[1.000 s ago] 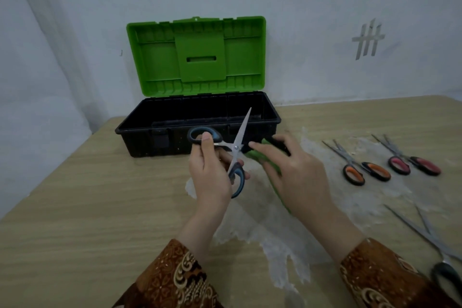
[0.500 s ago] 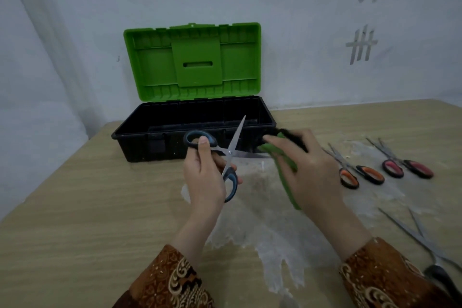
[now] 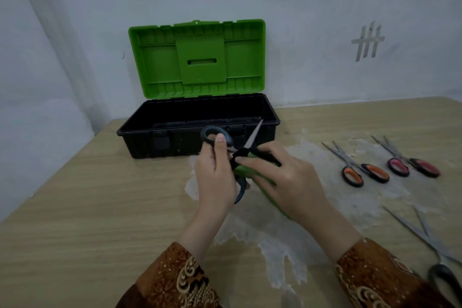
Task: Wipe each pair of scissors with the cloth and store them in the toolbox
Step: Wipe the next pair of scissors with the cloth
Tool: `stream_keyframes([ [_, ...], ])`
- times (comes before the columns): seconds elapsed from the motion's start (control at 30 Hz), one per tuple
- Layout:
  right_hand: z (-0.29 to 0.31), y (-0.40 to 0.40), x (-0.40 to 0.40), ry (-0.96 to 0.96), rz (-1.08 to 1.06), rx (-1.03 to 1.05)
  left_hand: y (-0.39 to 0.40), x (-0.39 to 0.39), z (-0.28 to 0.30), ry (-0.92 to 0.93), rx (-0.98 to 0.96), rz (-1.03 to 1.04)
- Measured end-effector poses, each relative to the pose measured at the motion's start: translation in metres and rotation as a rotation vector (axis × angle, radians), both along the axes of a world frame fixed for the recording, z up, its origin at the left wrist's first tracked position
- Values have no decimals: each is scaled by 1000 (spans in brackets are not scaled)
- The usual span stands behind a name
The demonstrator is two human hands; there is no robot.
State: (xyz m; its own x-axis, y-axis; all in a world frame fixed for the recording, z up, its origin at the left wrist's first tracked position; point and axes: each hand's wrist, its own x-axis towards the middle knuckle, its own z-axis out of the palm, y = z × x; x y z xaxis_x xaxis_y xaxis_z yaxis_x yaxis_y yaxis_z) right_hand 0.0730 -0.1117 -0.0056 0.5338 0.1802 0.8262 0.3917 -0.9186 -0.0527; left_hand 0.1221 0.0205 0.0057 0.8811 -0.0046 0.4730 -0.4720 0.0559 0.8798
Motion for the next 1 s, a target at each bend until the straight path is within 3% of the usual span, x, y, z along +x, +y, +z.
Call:
stream_keyframes([
  [0.27, -1, -36, 7, 56, -336, 248, 0, -3, 0, 76, 99, -233],
  [0.4, 4, -52, 4, 6, -441, 324, -4, -1, 0, 102, 80, -246],
  [0.47, 10, -47, 1, -65, -396, 310, -4, 1, 0, 87, 81, -219],
  [0.53, 14, -36, -3, -71, -217, 235, -3, 4, -1, 96, 68, -192],
  [0.6, 10, -21, -7, 10, -26, 94, -1, 6, -2, 103, 71, -168],
  [0.67, 5, -9, -5, 74, 36, -43, 1, 8, -2, 86, 76, -151],
  [1.0, 6, -8, 2, 34, -212, 118, 8, 5, 8, 73, 70, -284],
])
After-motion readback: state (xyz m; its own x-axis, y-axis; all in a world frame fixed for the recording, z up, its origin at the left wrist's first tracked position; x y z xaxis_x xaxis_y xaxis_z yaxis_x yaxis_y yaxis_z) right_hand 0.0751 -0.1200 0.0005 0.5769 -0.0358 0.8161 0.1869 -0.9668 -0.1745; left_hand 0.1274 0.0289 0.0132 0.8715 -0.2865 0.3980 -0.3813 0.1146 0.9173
